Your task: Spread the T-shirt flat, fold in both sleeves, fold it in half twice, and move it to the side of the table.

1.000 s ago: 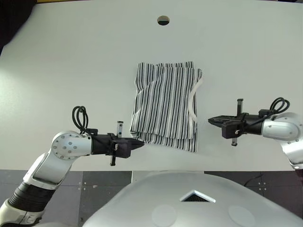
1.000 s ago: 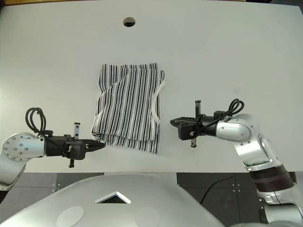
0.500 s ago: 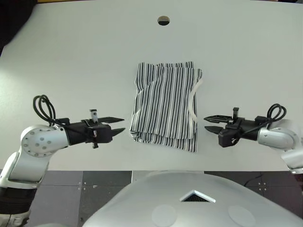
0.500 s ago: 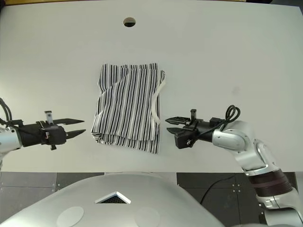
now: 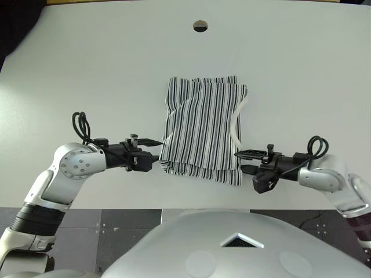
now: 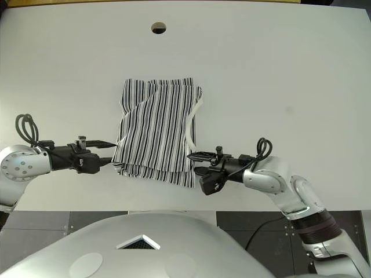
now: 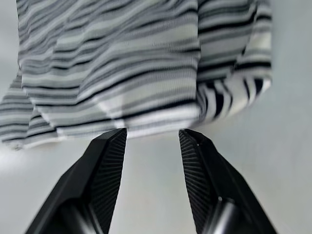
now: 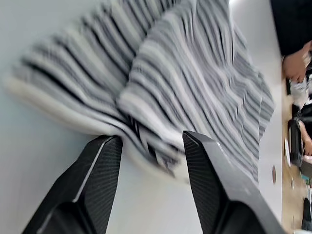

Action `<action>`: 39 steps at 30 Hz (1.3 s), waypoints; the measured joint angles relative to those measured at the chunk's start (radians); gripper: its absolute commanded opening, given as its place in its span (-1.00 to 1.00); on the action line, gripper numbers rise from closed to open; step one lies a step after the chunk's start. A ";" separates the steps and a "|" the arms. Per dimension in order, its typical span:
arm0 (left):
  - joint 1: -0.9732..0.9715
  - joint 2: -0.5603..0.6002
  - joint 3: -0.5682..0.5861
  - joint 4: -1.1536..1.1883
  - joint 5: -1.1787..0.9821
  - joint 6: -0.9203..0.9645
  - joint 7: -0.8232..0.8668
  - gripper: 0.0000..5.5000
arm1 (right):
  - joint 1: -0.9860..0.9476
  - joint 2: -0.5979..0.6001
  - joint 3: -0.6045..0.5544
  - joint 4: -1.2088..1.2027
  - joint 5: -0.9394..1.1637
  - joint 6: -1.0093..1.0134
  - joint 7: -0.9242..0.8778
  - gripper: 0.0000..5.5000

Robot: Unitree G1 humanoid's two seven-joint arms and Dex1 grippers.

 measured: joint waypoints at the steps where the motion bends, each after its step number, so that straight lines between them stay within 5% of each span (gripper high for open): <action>1: -0.002 -0.003 -0.004 -0.003 -0.001 -0.001 0.000 -0.26 | -0.003 0.005 0.006 0.001 -0.001 0.000 -0.002 -0.18; 5: -0.007 -0.016 -0.029 -0.015 -0.017 -0.001 0.000 -0.26 | -0.036 0.027 0.038 0.024 -0.014 -0.020 -0.012 -0.18; 12: 0.003 -0.021 -0.061 -0.047 -0.034 0.000 -0.001 -0.26 | -0.062 0.033 0.067 0.060 -0.019 -0.028 -0.015 -0.63; 17: 0.005 -0.021 -0.080 -0.052 -0.042 0.002 -0.012 -0.60 | -0.070 0.033 0.067 0.090 -0.018 -0.018 -0.020 -0.96; 23: 0.018 -0.017 -0.093 -0.051 -0.063 0.008 -0.025 -0.94 | -0.045 0.015 0.065 0.061 0.114 0.082 0.061 -0.96; 31: 0.157 0.054 -0.086 -0.197 -0.209 -0.006 -0.095 -0.96 | 0.103 -0.143 0.026 -0.186 0.476 0.361 0.297 -0.96; 39: -0.029 -0.117 0.012 -0.250 -0.301 0.293 0.079 -0.96 | -0.056 0.034 -0.077 -0.217 0.678 0.587 0.179 -0.96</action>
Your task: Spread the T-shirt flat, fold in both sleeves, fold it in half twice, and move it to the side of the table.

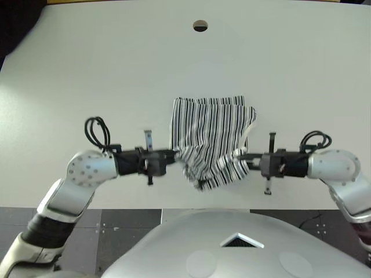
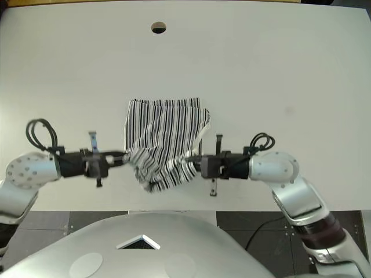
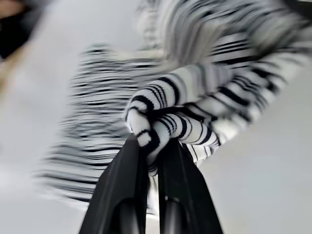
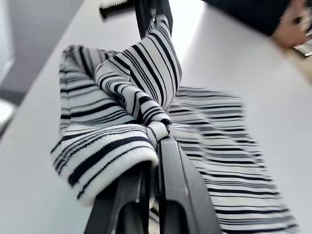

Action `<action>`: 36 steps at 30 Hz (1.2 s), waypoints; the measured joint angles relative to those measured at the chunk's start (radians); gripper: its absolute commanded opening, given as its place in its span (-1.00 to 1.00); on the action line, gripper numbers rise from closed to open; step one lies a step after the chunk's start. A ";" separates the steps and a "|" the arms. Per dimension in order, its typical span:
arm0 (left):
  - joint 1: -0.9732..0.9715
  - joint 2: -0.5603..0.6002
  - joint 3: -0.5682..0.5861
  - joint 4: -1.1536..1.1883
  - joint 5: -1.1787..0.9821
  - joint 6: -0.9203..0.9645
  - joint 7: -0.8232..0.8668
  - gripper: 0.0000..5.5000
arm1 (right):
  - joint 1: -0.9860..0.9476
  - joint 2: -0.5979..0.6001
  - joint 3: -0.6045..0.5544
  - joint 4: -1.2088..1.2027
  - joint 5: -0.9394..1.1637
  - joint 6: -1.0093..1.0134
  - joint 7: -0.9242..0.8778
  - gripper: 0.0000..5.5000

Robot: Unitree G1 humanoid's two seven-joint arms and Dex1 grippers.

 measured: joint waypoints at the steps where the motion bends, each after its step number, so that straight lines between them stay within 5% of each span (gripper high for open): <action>1: -0.032 -0.021 0.007 0.000 -0.011 0.042 0.018 -0.96 | -0.022 0.014 -0.003 0.017 0.001 0.018 -0.012 -0.96; 11: -0.249 -0.180 0.010 0.150 -0.017 0.408 0.144 -0.96 | -0.216 0.154 -0.014 0.279 0.003 0.234 -0.081 -0.96; 18: -0.331 -0.281 -0.001 0.309 0.005 0.504 0.215 -0.57 | -0.330 0.254 -0.054 0.439 0.040 0.373 -0.113 -0.48; 21: -0.357 -0.318 0.002 0.357 0.006 0.511 0.243 -0.55 | -0.336 0.274 -0.082 0.468 0.059 0.416 -0.126 -0.28; 32: -0.422 -0.402 0.144 0.510 0.014 0.449 0.410 -0.55 | -0.406 0.339 -0.229 0.611 0.079 0.523 -0.261 -0.28; 36: -0.406 -0.415 0.218 0.508 -0.008 0.286 0.419 -0.65 | -0.418 0.356 -0.264 0.603 0.032 0.414 -0.341 -0.54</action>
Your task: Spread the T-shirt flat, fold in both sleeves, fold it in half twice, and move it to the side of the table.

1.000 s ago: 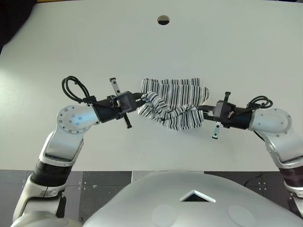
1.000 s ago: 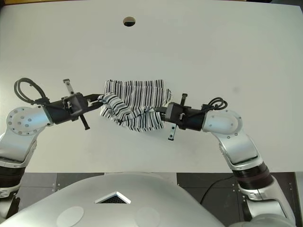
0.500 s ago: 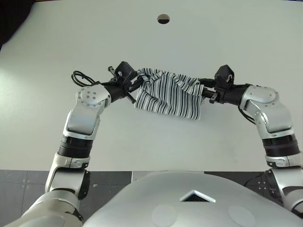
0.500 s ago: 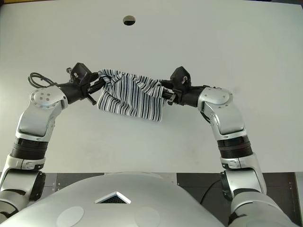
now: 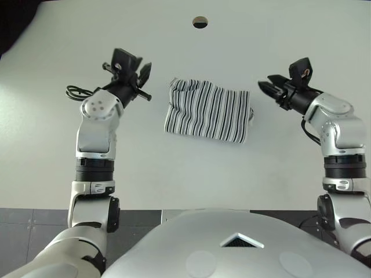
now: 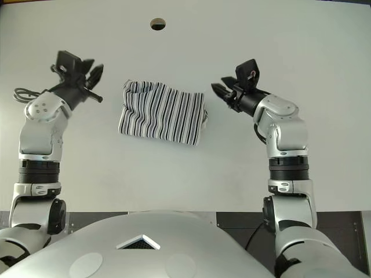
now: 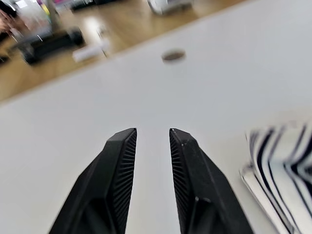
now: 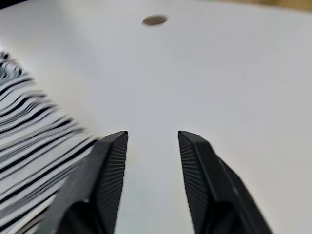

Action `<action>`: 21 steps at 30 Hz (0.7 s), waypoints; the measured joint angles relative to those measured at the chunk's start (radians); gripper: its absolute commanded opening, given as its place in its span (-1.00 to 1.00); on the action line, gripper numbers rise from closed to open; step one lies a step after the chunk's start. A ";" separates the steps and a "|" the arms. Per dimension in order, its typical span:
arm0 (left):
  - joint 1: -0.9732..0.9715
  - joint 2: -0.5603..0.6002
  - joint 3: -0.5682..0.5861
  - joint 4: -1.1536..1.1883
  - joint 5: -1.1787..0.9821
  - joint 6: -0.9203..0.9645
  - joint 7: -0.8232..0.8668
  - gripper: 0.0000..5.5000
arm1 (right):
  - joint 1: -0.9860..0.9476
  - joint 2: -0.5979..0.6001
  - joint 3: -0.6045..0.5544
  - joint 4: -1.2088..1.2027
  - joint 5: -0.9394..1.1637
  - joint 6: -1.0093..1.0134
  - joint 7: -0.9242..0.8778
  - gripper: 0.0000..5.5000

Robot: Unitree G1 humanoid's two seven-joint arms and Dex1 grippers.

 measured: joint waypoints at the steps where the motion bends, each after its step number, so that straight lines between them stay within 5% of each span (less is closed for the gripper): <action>1: 0.021 -0.018 0.020 -0.009 -0.022 -0.058 -0.001 -0.73 | 0.006 0.006 0.010 -0.030 -0.037 -0.069 -0.023 -0.62; 6: 0.161 -0.161 0.051 0.038 -0.045 -0.303 0.053 -0.96 | 0.081 0.093 0.260 -0.136 -0.331 -0.415 -0.157 -0.95; 11: 0.182 -0.189 0.079 0.223 0.044 -0.569 0.169 -0.96 | 0.119 0.205 0.475 -0.034 -0.482 -0.520 -0.195 -0.95; 21: 0.143 -0.213 0.153 0.303 -0.102 -0.628 0.109 -0.96 | 0.042 0.247 0.464 0.226 -0.520 -0.533 -0.215 -0.95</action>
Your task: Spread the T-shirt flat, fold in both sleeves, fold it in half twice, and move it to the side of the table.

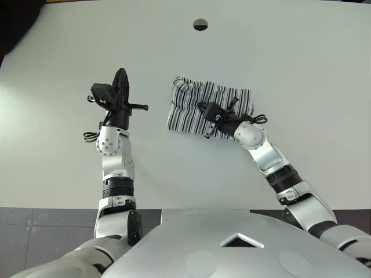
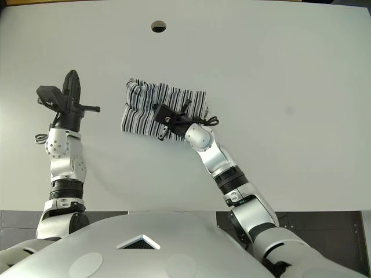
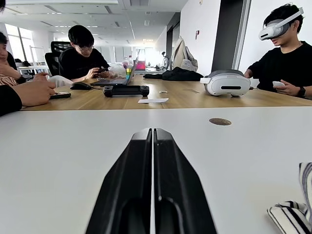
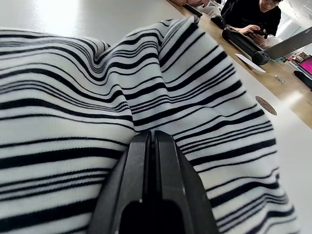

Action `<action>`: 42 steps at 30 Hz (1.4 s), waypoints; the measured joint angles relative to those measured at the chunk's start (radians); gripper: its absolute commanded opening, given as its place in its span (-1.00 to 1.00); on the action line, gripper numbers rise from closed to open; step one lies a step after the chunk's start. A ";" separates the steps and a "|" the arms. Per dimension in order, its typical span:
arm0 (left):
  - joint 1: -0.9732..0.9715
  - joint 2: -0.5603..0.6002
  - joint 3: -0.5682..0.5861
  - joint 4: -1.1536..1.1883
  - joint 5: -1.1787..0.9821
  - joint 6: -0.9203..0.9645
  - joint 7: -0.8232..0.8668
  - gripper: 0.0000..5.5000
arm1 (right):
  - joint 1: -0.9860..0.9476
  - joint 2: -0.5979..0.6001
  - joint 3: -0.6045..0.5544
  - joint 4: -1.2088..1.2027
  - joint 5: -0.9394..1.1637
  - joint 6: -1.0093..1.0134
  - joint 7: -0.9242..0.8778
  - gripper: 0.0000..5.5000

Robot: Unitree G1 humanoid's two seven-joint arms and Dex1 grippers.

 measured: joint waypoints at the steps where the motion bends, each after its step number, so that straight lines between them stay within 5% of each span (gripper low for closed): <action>1: 0.001 -0.001 0.000 0.000 0.000 -0.002 0.000 -0.96 | -0.002 -0.022 -0.013 -0.001 -0.003 0.000 -0.002 -0.95; 9: 0.036 -0.001 0.002 -0.024 0.026 -0.023 0.010 -0.96 | 0.118 -0.390 -0.354 -0.026 0.018 0.075 -0.038 -0.95; 13: 0.075 0.000 -0.006 -0.051 0.068 -0.053 0.033 -0.96 | 0.168 -0.461 -0.491 0.023 0.057 0.107 -0.068 -0.95; 20: 0.192 0.002 0.000 -0.148 0.181 -0.098 0.129 -0.96 | 0.357 -0.170 -0.604 -0.381 0.218 -0.346 -0.283 -0.95; 24: 0.348 -0.001 0.029 -0.265 0.257 -0.187 0.193 -0.96 | 0.559 -0.094 -0.727 -0.352 0.232 -0.555 -0.378 -0.95; 30: 0.390 -0.001 0.064 -0.363 0.376 -0.222 0.295 -0.96 | 0.640 -0.048 -0.753 -0.382 0.428 -0.558 -0.331 -0.95; 36: 0.521 -0.028 0.133 -0.448 0.336 -0.216 0.350 -0.96 | 0.807 0.018 -0.719 -0.427 0.253 -0.694 -0.331 -0.95; 42: 0.505 -0.028 0.092 -0.482 0.286 -0.167 0.315 -0.96 | 0.755 0.014 -0.756 -0.343 0.170 -0.775 -0.358 -0.95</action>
